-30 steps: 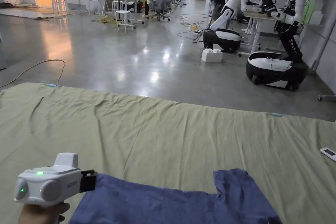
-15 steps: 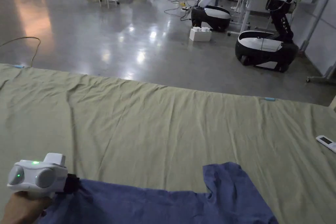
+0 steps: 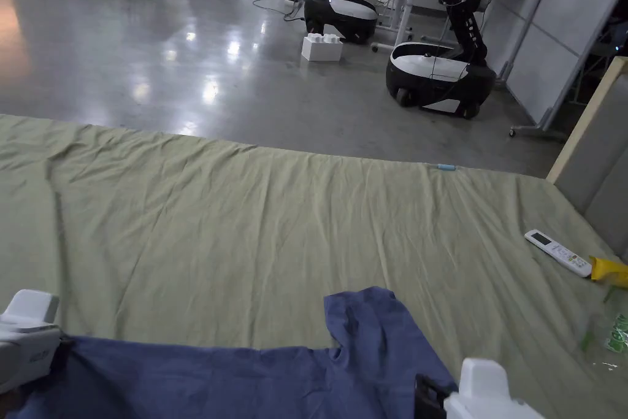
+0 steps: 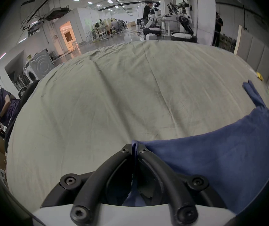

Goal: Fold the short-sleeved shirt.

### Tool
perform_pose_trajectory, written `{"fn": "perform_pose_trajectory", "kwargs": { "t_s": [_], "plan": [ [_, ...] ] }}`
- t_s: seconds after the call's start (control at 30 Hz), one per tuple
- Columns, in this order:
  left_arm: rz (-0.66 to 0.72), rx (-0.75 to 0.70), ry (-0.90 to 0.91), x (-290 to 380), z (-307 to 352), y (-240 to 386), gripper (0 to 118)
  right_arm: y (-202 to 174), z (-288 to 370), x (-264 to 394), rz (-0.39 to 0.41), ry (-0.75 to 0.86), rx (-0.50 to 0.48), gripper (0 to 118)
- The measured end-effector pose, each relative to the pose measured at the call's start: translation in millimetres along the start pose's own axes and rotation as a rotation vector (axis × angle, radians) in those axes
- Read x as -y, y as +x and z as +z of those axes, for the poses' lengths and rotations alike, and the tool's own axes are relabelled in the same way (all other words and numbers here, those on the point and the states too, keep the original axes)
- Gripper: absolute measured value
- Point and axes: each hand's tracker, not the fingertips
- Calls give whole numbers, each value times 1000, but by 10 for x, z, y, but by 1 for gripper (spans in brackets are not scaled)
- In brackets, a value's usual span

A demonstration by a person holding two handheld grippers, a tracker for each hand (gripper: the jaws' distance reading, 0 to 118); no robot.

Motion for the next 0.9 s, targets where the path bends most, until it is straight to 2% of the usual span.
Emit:
{"fn": "perform_pose_trajectory", "kwargs": {
  "t_s": [0.07, 0.17, 0.27, 0.3, 0.37, 0.4, 0.43, 0.47, 0.53, 0.57, 0.73, 0.9],
  "plan": [
    [22, 3, 15, 16, 119, -31, 5, 51, -296, -147, 23, -17, 27, 74],
    [32, 6, 38, 53, 246, -67, 5, 94, -714, -263, 72, -133, 22, 74],
    [39, 12, 64, 114, 355, -74, 5, 164, -1012, -213, 31, -257, -37, 71],
    [42, 16, 70, 131, 388, -81, 5, 191, -1034, -181, 7, -259, -70, 61],
    [49, 15, 81, 174, 409, -79, 5, 172, -941, -209, 26, -220, -39, 55],
    [50, 17, 82, 184, 428, -88, 5, 165, -906, -215, 44, -204, -40, 35],
    [51, 17, 83, 189, 442, -92, 5, 146, -881, -218, 86, -178, -43, 4],
    [51, 17, 85, 191, 465, -101, 5, 96, -826, -223, 140, -173, -31, 2],
    [56, 16, 88, 219, 509, -86, 5, 78, -759, -206, 156, -192, -37, 2],
    [61, 15, 93, 218, 557, -98, 5, 56, -678, -212, 168, -146, -7, 2],
    [79, 7, 153, 141, 759, -247, 5, 77, -216, -363, 116, -10, -5, 2],
    [95, 0, 243, 14, 1324, -261, 5, 136, 393, -604, 78, 114, -20, 2]
  ]
}}
